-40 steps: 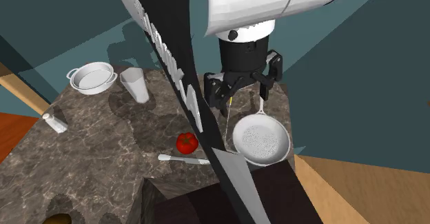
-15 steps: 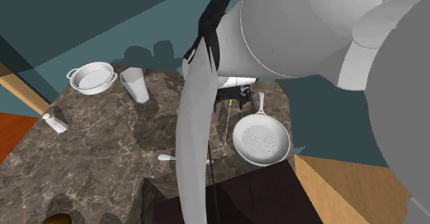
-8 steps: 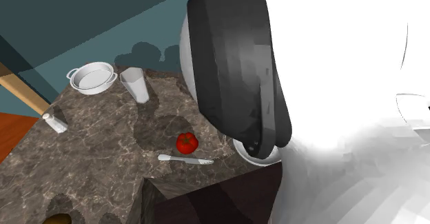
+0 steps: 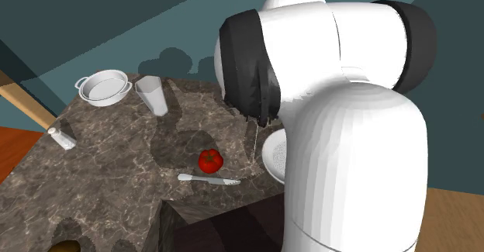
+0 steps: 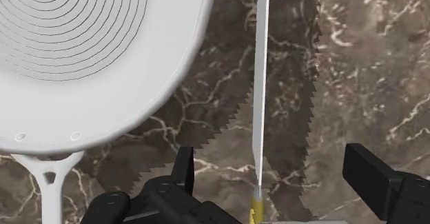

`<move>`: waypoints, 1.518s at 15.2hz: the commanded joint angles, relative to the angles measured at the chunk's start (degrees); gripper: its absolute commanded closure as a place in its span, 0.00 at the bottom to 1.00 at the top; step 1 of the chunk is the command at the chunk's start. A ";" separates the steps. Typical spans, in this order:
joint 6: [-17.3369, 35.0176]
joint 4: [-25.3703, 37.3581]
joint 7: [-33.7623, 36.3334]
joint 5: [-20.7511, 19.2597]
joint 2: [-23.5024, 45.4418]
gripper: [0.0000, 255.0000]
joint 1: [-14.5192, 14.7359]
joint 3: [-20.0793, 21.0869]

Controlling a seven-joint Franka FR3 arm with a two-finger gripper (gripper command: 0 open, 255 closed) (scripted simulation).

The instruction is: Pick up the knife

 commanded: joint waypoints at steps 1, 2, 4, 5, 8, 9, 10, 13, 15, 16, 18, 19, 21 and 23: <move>0.97 1.23 0.04 0.37 2.08 0.00 -0.25 0.20; 1.47 1.47 -0.03 0.45 2.81 0.00 -0.32 0.30; 2.43 1.98 -0.15 0.60 4.29 0.00 -0.46 0.48; 2.90 2.26 -0.21 0.67 5.03 0.00 -0.53 0.58; 3.63 2.72 -0.30 0.78 6.21 0.00 -0.65 0.72; 3.67 2.70 -0.28 0.79 6.23 1.00 -0.63 0.73; 3.66 2.71 -0.28 0.79 6.24 1.00 -0.63 0.73; 3.67 2.71 -0.28 0.79 6.25 1.00 -0.63 0.73; 3.67 2.71 -0.28 0.79 6.24 1.00 -0.63 0.73; 3.67 2.71 -0.28 0.78 6.24 1.00 -0.63 0.73; 3.63 2.72 -0.30 0.78 6.21 1.00 -0.65 0.72; 3.17 2.42 -0.25 0.71 5.46 1.00 -0.58 0.63; 2.24 1.85 -0.13 0.57 3.97 1.00 -0.43 0.45; 1.26 1.37 0.00 0.42 2.50 1.00 -0.29 0.26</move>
